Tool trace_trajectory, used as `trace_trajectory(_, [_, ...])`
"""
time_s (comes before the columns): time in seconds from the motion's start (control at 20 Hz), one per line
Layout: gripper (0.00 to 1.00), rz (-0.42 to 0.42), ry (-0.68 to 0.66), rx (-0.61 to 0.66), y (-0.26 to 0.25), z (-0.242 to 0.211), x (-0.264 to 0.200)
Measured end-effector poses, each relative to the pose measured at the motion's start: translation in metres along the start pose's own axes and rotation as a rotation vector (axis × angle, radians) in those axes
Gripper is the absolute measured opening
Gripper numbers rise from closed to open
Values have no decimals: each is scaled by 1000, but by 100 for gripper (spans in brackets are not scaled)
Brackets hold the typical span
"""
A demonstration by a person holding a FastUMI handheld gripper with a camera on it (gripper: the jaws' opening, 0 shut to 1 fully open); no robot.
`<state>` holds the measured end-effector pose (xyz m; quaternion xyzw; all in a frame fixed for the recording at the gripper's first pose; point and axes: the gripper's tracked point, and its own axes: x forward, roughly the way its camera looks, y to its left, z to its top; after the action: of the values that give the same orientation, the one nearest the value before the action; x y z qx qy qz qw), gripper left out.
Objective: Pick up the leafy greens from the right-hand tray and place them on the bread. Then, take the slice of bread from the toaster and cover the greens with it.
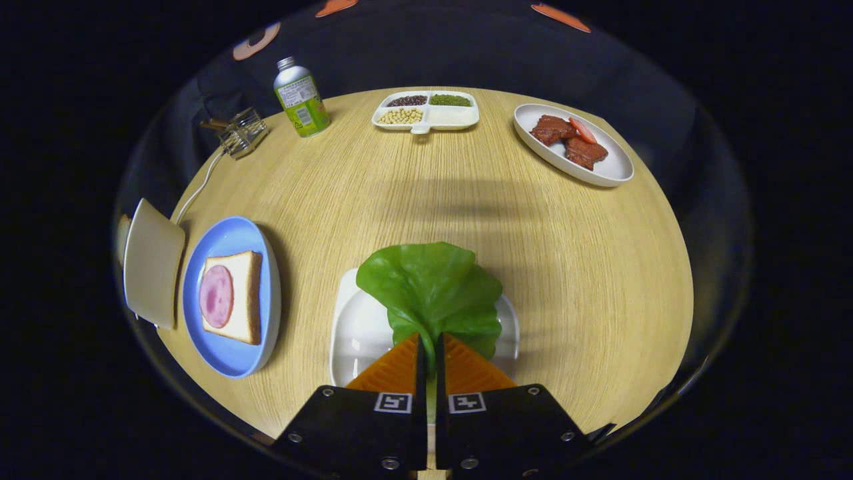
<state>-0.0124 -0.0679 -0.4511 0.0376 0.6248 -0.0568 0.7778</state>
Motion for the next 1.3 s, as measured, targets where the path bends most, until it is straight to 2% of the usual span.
trace_trajectory(0.3, [4,67,-93,-7,30,24,-35])
trace_trajectory(0.65, [4,187,-160,-56,98,45,-70])
trace_trajectory(0.9, [4,247,-142,-84,150,48,-64])
trace_trajectory(1.3, [4,233,-85,-118,194,43,-36])
